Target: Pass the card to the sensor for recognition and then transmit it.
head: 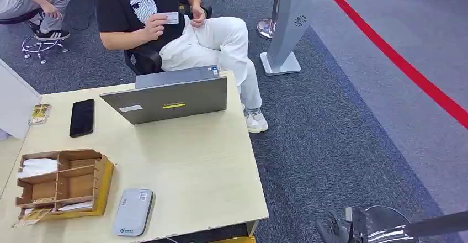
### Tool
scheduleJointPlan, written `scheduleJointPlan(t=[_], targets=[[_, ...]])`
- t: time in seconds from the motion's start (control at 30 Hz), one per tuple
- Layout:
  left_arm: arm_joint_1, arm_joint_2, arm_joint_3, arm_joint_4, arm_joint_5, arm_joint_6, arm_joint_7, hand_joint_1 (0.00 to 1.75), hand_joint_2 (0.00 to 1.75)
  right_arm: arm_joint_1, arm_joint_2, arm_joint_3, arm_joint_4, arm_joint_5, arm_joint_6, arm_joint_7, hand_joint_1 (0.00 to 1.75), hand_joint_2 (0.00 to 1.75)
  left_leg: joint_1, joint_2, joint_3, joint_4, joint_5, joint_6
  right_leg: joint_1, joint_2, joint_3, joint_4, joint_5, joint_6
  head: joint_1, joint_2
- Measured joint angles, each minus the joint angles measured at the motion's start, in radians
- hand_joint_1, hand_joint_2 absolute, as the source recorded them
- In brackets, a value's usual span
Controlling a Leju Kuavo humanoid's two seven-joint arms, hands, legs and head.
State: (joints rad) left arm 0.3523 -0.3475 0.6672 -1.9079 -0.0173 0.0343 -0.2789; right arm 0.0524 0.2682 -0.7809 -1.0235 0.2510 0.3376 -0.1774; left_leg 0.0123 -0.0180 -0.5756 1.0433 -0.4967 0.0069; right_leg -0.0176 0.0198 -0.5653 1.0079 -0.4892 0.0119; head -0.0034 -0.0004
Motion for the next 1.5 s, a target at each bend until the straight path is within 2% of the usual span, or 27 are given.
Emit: scheduleJointPlan(t=[0.13, 0.2, 0.27, 0.3, 0.37, 0.5, 0.57, 0.67, 0.73, 0.83, 1.07, 1.27, 1.3, 1.5], targets=[[-0.027, -0.003, -0.089, -0.174, -0.254, -0.07, 0.007, 0.0, 1.75, 0.014, 0.0, 0.017, -0.024, -0.008, -0.006, 0.013, 0.0, 1.75, 0.0, 0.0, 0.0, 0.0, 0.0, 0.0, 0.0, 0.0, 0.0, 0.0, 0.0, 0.0, 0.0, 0.0], [-0.061, -0.004, -0.161, -0.24, -0.422, -0.124, 0.003, 0.0, 1.75, 0.014, 0.002, 0.021, -0.029, 0.018, -0.015, 0.013, 0.0, 1.75, 0.0, 0.001, 0.0, 0.0, 0.001, 0.0, 0.0, 0.0, 0.001, 0.0, 0.002, 0.0, 0.0, 0.0], [-0.117, 0.009, -0.239, -0.272, -0.606, -0.149, 0.005, 0.0, 1.75, 0.012, 0.002, 0.025, -0.029, 0.054, -0.018, 0.011, 0.0, 1.75, 0.0, 0.0, 0.0, 0.0, 0.002, 0.001, 0.0, 0.0, 0.002, 0.0, 0.003, 0.001, 0.0, 0.0], [-0.146, 0.023, -0.292, -0.276, -0.694, -0.149, 0.017, 0.0, 1.75, 0.01, 0.002, 0.027, -0.028, 0.075, -0.018, 0.007, 0.0, 1.75, -0.001, 0.0, 0.0, 0.0, 0.003, 0.0, 0.0, -0.001, 0.002, 0.0, 0.003, 0.001, 0.0, 0.0], [-0.205, 0.059, -0.383, -0.275, -0.797, -0.145, 0.038, 0.0, 1.75, 0.008, 0.002, 0.031, -0.024, 0.119, -0.018, -0.005, 0.0, 1.75, 0.0, 0.0, -0.001, 0.0, 0.004, -0.001, 0.0, -0.001, 0.002, 0.0, 0.004, 0.0, 0.0, 0.0], [-0.305, 0.121, -0.496, -0.259, -0.966, -0.122, 0.062, 0.0, 1.75, 0.005, 0.002, 0.034, -0.013, 0.176, -0.018, -0.021, 0.0, 1.75, 0.0, -0.001, -0.001, 0.0, 0.004, -0.001, 0.0, 0.0, 0.002, 0.001, 0.004, -0.001, 0.0, 0.0], [-0.379, 0.169, -0.554, -0.218, -1.116, -0.1, 0.081, 0.0, 1.75, 0.0, 0.001, 0.045, 0.002, 0.218, -0.025, -0.031, 0.0, 1.75, 0.0, -0.003, -0.002, 0.0, 0.006, -0.001, 0.0, -0.003, 0.001, 0.001, 0.004, -0.001, 0.0, 0.0], [-0.513, 0.285, -0.651, -0.094, -1.358, -0.041, 0.108, 0.0, 1.75, -0.013, -0.002, 0.082, 0.037, 0.3, -0.057, -0.056, 0.0, 1.75, 0.0, -0.004, -0.002, 0.0, 0.008, -0.002, 0.0, -0.004, 0.001, 0.002, 0.006, -0.002, 0.0, 0.0], [-0.592, 0.343, -0.702, -0.007, -1.419, -0.022, 0.114, 0.0, 1.75, -0.022, -0.005, 0.112, 0.06, 0.327, -0.075, -0.067, 0.0, 1.75, 0.0, -0.004, -0.002, 0.0, 0.008, -0.003, 0.0, -0.003, 0.001, 0.002, 0.006, -0.002, -0.001, 0.0], [-0.677, 0.416, -0.756, 0.101, -1.439, -0.021, 0.118, 0.0, 1.75, -0.033, -0.01, 0.146, 0.093, 0.34, -0.091, -0.075, 0.0, 1.75, 0.0, -0.003, -0.002, 0.0, 0.009, -0.003, 0.0, -0.003, 0.001, 0.003, 0.007, -0.003, -0.001, 0.0], [-0.738, 0.493, -0.805, 0.211, -1.462, -0.023, 0.15, 0.0, 1.75, -0.051, -0.015, 0.185, 0.144, 0.336, -0.108, -0.086, 0.0, 1.75, 0.0, -0.003, -0.004, 0.0, 0.009, -0.003, 0.0, -0.002, 0.0, 0.002, 0.006, -0.002, 0.0, 0.0], [-0.74, 0.528, -0.809, 0.242, -1.464, -0.023, 0.161, 0.0, 1.75, -0.059, -0.016, 0.204, 0.165, 0.333, -0.115, -0.087, 0.0, 1.75, 0.0, -0.003, -0.004, 0.0, 0.009, -0.003, 0.0, -0.002, -0.001, 0.002, 0.006, -0.002, 0.0, 0.0], [-0.739, 0.533, -0.809, 0.244, -1.464, -0.023, 0.163, 1.75, 1.75, -0.06, -0.016, 0.208, 0.167, 0.333, -0.117, -0.087, 0.0, 1.75, 0.0, -0.003, -0.004, 0.0, 0.009, -0.003, 0.0, -0.002, -0.001, 0.002, 0.006, -0.002, -0.001, 0.0], [-0.718, 0.554, -0.809, 0.251, -1.461, -0.033, 0.17, 1.75, 1.75, -0.063, -0.019, 0.225, 0.171, 0.331, -0.124, -0.088, 0.0, 1.75, 0.0, -0.003, -0.005, 0.0, 0.009, -0.003, 0.0, -0.002, -0.001, 0.003, 0.006, -0.002, -0.001, 0.0]])
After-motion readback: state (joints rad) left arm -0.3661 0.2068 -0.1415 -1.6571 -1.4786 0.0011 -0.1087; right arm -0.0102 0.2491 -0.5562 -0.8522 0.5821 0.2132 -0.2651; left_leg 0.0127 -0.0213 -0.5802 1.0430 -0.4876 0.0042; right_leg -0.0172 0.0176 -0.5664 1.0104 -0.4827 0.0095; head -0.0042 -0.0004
